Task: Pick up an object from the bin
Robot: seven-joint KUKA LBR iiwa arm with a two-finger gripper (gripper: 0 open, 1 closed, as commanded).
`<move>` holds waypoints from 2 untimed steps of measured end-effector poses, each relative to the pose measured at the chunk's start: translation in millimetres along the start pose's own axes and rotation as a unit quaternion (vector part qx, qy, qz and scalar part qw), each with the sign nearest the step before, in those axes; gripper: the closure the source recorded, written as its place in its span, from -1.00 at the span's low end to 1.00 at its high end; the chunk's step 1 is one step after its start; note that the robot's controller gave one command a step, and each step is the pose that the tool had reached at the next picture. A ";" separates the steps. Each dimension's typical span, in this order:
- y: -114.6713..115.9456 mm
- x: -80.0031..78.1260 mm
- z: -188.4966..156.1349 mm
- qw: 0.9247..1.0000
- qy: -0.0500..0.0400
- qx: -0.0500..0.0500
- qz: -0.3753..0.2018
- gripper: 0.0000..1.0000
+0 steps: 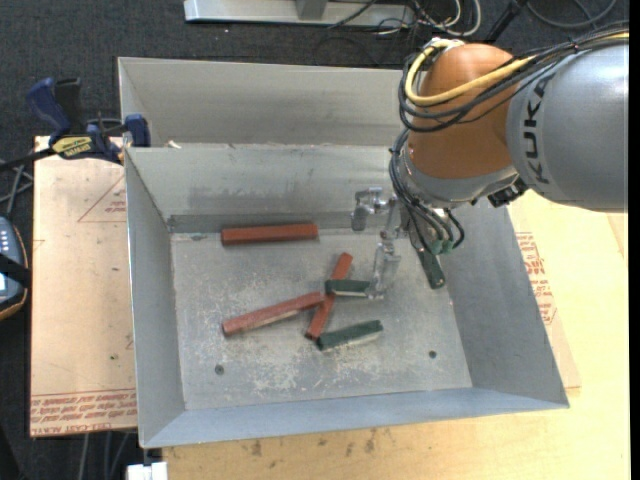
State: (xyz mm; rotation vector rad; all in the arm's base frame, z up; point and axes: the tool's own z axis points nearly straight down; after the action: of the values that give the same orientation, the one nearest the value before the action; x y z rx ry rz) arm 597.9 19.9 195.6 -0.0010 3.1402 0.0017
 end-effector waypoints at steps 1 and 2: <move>-0.1 0.0 0.0 1.000 0.000 0.000 0.000 -1.00; -7.0 6.8 42.1 1.000 -0.004 0.000 -0.010 -1.00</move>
Offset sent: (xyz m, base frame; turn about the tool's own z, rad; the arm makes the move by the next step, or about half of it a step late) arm -0.0223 -0.0198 -0.1133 -0.0519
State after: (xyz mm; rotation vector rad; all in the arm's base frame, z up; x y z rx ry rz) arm 591.1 13.0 153.5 -0.0330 3.1315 0.0017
